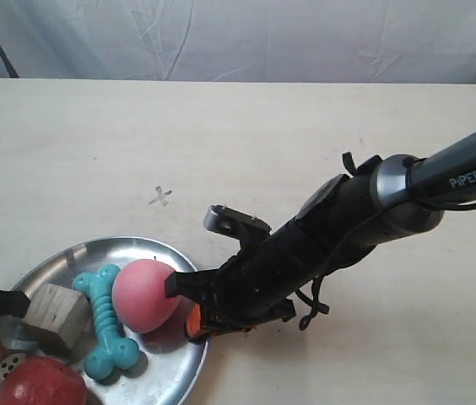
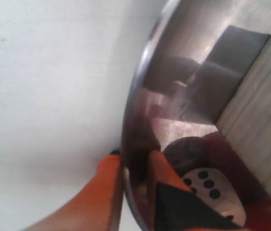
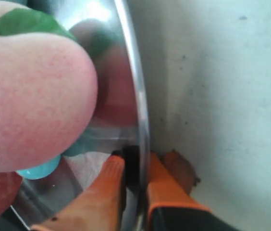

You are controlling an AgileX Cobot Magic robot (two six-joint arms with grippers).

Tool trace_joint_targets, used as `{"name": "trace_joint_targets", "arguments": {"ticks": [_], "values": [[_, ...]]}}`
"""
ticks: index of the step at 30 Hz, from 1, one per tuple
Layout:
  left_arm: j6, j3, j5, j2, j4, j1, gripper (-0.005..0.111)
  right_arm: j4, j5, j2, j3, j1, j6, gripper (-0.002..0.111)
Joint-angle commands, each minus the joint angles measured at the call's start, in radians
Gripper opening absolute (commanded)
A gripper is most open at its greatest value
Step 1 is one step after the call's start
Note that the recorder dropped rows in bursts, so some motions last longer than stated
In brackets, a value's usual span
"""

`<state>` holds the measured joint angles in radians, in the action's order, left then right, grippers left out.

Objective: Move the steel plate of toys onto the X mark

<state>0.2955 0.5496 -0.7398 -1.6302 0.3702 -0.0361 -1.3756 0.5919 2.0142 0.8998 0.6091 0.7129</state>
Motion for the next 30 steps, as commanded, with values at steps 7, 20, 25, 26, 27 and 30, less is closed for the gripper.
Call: {"name": "trace_joint_targets", "arguments": {"ticks": [7, 20, 25, 26, 27, 30], "values": [[0.074, -0.007, 0.007, -0.015, 0.263, 0.019, 0.000, 0.001, 0.148, 0.026, 0.054, 0.019, 0.051, -0.001], [0.104, 0.030, -0.096, -0.008, 0.272, 0.019, 0.000, -0.056, 0.206, 0.026, 0.074, 0.019, 0.081, -0.001], [0.108, 0.053, -0.137, -0.008, 0.272, 0.019, 0.000, -0.073, 0.221, 0.026, 0.074, 0.019, 0.099, -0.001], [0.108, 0.059, -0.155, -0.008, 0.264, 0.019, 0.000, -0.073, 0.224, 0.026, 0.074, 0.019, 0.099, -0.001], [0.108, 0.067, -0.173, -0.008, 0.259, 0.019, 0.000, -0.073, 0.230, 0.026, 0.074, 0.019, 0.101, -0.001], [0.110, 0.089, -0.211, -0.008, 0.257, 0.019, 0.000, -0.073, 0.241, 0.026, 0.074, 0.019, 0.101, -0.001]]}}
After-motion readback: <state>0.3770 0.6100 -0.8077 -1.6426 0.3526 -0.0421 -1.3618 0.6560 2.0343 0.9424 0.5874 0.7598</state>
